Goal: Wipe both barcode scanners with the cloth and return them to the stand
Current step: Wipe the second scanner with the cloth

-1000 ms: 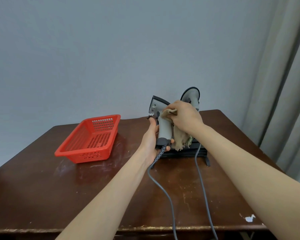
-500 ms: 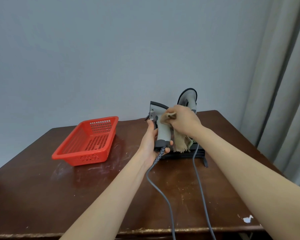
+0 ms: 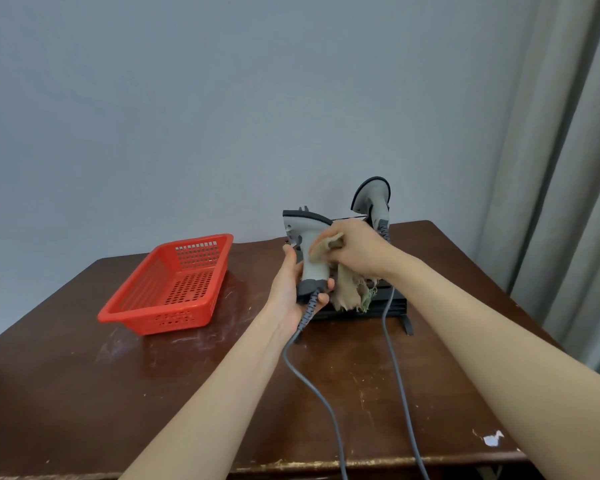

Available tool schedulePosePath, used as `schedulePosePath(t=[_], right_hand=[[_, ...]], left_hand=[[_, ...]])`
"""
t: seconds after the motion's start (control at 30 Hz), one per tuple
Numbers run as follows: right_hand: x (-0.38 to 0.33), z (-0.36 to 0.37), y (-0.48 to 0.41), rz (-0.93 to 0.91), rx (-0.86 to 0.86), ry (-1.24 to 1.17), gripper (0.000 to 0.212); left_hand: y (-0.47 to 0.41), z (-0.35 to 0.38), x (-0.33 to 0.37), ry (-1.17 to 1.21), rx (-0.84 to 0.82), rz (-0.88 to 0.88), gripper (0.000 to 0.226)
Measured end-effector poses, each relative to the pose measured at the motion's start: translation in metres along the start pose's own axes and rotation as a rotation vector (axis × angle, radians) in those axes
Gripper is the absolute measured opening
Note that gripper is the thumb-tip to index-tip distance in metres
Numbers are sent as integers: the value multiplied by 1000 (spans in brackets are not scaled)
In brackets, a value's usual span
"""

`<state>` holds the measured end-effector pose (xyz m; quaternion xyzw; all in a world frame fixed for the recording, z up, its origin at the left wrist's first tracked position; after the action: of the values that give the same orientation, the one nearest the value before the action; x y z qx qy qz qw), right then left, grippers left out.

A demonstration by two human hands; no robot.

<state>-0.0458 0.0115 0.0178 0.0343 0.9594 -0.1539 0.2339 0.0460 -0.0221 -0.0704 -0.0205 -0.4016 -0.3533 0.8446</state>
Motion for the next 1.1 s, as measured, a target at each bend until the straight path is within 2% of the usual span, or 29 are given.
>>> schedulePosePath(t=[0.07,0.1,0.23,0.3,0.37,0.47,0.5,0.53,0.6,0.67,0.7,0.77,0.83,0.9,0.97,1.03,1.1], right_hand=[[-8,10,11,-56,-180,-59,23],[-7,11,12,-59,-199,-62,26],[16,-2,-6,65,60,4,43],[22,-4,-11,114,131,41,43],[16,-1,-9,73,60,-6,37],[-7,7,8,-39,-182,-66,27],[-9,8,10,-45,-207,-55,27],[-7,7,8,-42,-180,-37,29],[7,-1,-2,35,-11,26,31],[20,-9,-4,148,130,72,25],[20,-9,-3,155,144,93,23],[9,-2,0,70,49,107,26],[-8,9,10,-55,-116,31,30],[-10,12,15,-64,-166,-32,31],[6,-2,8,59,-13,169,31],[25,-28,11,246,249,380,22],[35,-42,20,327,427,253,18]], left_hand=[[-1,-3,2,5,6,14,63],[-1,-3,1,1,5,10,63],[1,4,-8,81,-14,-60,63],[2,6,-9,100,-21,-71,64],[2,5,-8,99,-22,-65,62],[1,1,-3,63,-1,-28,59],[2,1,-3,57,2,-27,58],[2,2,-4,59,0,-34,58],[4,4,-8,99,-10,-73,60],[5,7,-13,130,-36,-116,64],[5,7,-13,131,-38,-117,64],[5,6,-12,110,-33,-94,60],[3,1,-7,69,-10,-54,55],[3,-1,-4,17,-3,-33,53],[5,-2,-5,4,-19,-58,50],[9,-3,-4,44,-36,-86,46],[9,-4,3,21,-55,-58,45]])
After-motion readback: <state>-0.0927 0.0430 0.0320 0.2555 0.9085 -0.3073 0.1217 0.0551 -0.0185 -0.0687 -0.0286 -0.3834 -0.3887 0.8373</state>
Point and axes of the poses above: each hand's wrist, its own y-axis away from the middle knuckle, its own z-axis out of the palm, x = y × z, the point moved 8 cm from there along -y, towards the middle knuckle, and after that the axes turned 12 degrees about y, right-handed, at the moved point
